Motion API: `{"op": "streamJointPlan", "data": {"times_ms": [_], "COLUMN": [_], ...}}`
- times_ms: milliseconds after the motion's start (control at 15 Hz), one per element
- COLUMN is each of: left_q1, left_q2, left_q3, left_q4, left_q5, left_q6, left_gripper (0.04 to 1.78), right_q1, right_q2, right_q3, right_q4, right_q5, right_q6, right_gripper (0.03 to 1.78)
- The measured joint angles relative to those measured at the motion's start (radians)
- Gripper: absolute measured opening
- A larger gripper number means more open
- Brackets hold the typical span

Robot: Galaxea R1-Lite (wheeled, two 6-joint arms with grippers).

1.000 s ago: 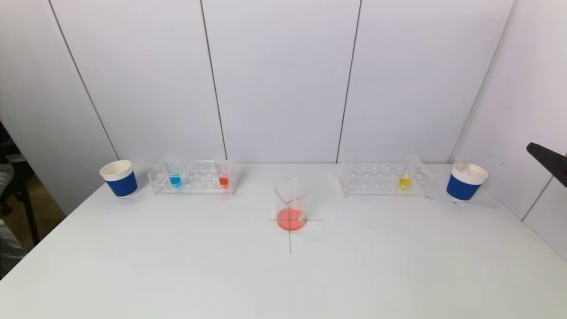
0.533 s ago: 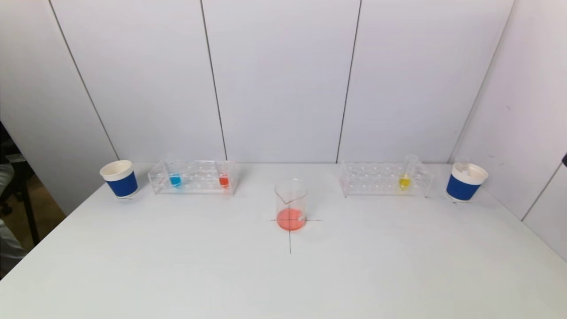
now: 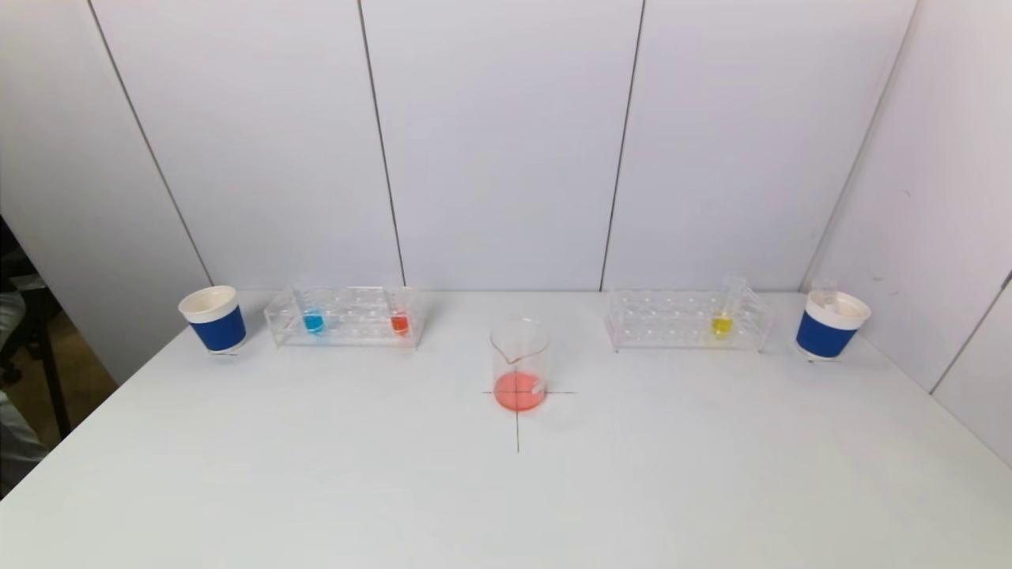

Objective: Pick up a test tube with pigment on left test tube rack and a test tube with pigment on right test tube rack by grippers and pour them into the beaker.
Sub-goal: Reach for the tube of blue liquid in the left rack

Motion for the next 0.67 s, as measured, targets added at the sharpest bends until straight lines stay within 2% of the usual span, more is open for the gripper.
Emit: {"op": "streamJointPlan", "data": {"times_ms": [133, 267, 467, 533, 667], "left_q1": [0.000, 0.000, 0.000, 0.000, 0.000], "left_q2": [0.000, 0.000, 0.000, 0.000, 0.000], "left_q3": [0.000, 0.000, 0.000, 0.000, 0.000], "left_q4": [0.000, 0.000, 0.000, 0.000, 0.000], "left_q5": [0.000, 0.000, 0.000, 0.000, 0.000], "left_q6": [0.000, 0.000, 0.000, 0.000, 0.000], "left_gripper": [1.73, 1.73, 1.73, 1.73, 1.73], "right_q1": [0.001, 0.003, 0.004, 0.004, 0.003], "right_q2": [-0.051, -0.122, -0.240, -0.277, -0.317], "right_q3": [0.016, 0.028, 0.045, 0.054, 0.068], "right_q4": [0.030, 0.105, 0.209, 0.222, 0.235], "right_q5": [0.021, 0.039, 0.042, 0.035, -0.026], "right_q6": [0.005, 0.010, 0.008, -0.001, -0.025], "right_gripper": [1.77, 1.77, 1.77, 1.77, 1.77]}}
